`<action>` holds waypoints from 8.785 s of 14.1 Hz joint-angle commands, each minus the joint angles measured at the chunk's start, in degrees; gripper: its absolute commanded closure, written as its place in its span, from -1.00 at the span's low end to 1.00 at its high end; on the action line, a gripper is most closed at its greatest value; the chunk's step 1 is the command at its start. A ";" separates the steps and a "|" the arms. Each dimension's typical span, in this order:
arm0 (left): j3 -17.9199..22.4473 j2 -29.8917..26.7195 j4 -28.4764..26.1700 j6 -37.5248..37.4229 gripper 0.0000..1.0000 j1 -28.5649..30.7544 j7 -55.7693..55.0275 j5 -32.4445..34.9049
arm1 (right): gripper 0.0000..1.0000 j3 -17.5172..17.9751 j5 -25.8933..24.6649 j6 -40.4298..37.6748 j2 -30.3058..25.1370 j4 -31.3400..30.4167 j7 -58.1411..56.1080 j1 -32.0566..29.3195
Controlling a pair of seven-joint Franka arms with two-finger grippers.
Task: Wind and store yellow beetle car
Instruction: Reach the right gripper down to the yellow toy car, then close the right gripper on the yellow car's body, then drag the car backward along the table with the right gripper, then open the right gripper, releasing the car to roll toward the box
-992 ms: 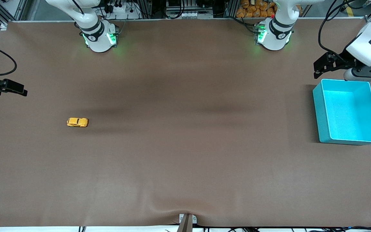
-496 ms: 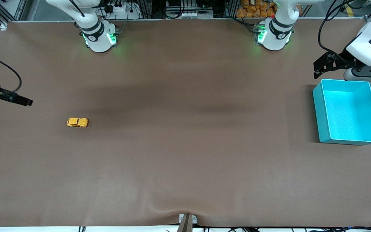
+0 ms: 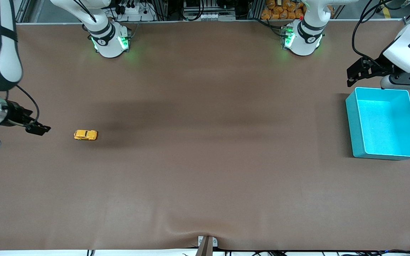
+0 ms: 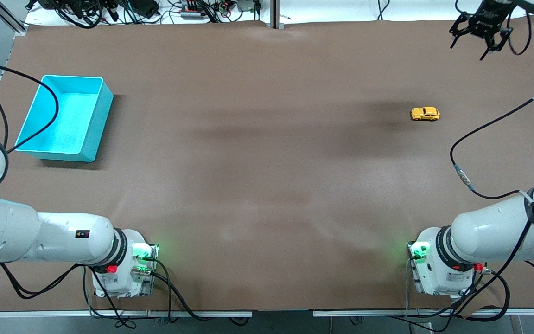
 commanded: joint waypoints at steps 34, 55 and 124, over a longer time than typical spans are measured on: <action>-0.69 0.20 0.86 0.41 -1.00 0.45 0.46 -0.34 | -0.98 -0.11 4.69 44.78 8.38 -29.37 48.60 0.00; -0.69 0.20 0.86 0.41 -1.00 0.45 0.46 -0.34 | -0.29 -0.20 4.60 44.51 8.91 -29.37 49.21 0.17; -0.34 0.20 0.86 0.50 -1.00 0.54 0.46 -0.34 | -1.00 -0.11 -12.80 47.26 20.61 -16.55 39.19 -17.76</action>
